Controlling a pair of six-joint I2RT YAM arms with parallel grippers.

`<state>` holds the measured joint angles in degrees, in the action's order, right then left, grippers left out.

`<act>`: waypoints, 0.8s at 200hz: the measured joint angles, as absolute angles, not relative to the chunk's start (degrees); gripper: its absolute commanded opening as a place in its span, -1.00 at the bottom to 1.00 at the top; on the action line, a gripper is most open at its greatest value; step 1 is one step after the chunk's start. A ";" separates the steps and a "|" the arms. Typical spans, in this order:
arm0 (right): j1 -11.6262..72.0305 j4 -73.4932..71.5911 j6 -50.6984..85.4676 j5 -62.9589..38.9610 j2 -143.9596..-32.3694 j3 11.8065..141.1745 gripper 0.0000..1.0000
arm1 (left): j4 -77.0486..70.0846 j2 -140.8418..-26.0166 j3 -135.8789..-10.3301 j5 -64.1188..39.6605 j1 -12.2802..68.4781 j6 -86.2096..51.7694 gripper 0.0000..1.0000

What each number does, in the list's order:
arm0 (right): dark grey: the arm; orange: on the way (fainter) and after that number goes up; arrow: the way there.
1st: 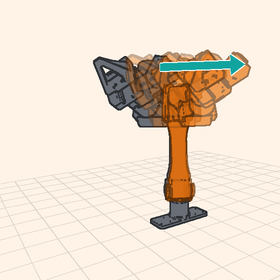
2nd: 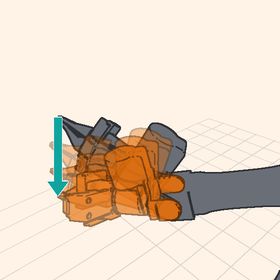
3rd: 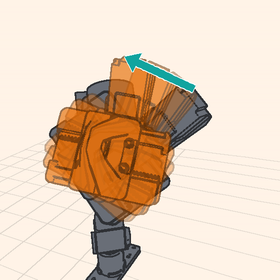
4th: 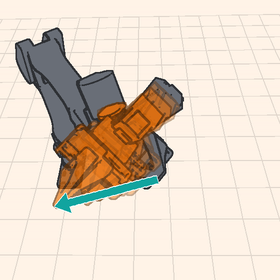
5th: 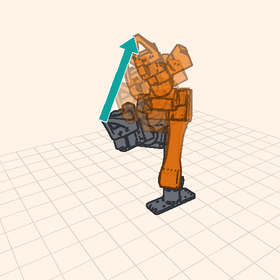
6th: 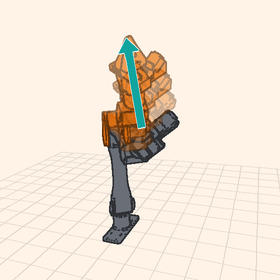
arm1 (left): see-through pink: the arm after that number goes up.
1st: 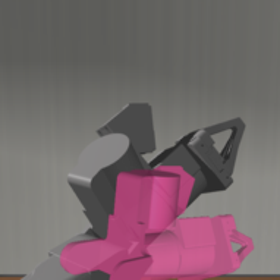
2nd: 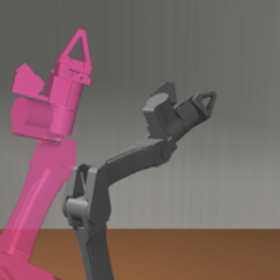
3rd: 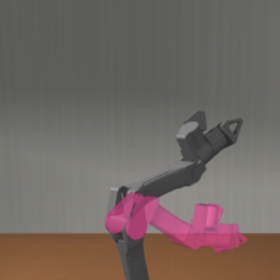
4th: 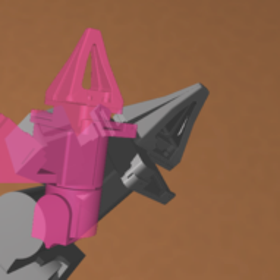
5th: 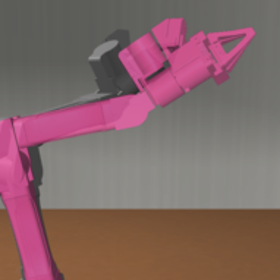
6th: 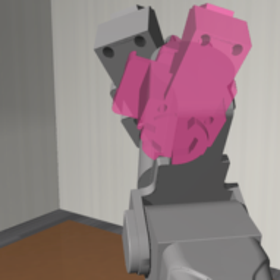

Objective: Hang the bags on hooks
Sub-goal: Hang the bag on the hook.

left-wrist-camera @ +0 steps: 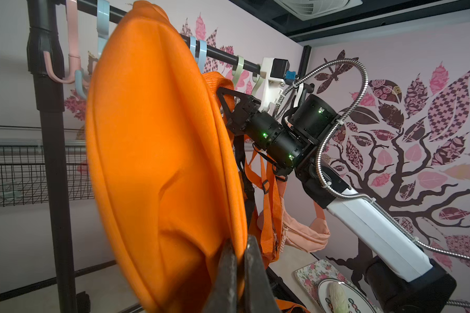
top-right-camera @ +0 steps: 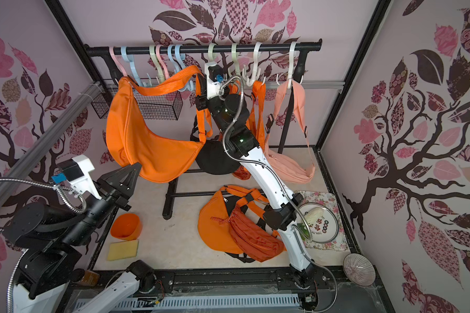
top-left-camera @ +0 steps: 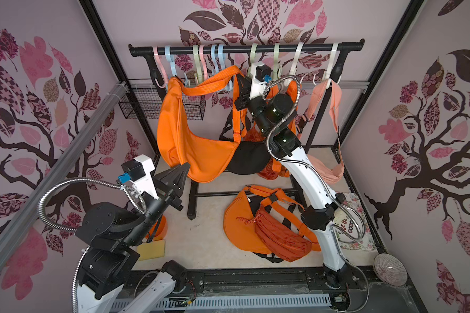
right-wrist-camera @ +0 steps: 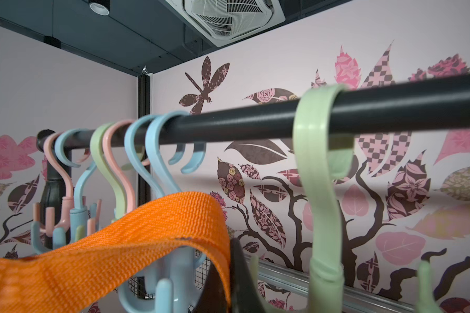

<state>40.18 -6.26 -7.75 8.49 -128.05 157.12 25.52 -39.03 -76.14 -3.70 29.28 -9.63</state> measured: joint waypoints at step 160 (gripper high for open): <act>39.27 -5.52 -3.38 12.80 -119.39 125.84 -1.00 | 31.88 -38.13 -66.89 -6.13 29.26 -13.89 -1.00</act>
<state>39.27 -5.52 -3.38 12.80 -119.39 125.84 31.88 -38.13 -66.89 -6.13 29.26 -13.89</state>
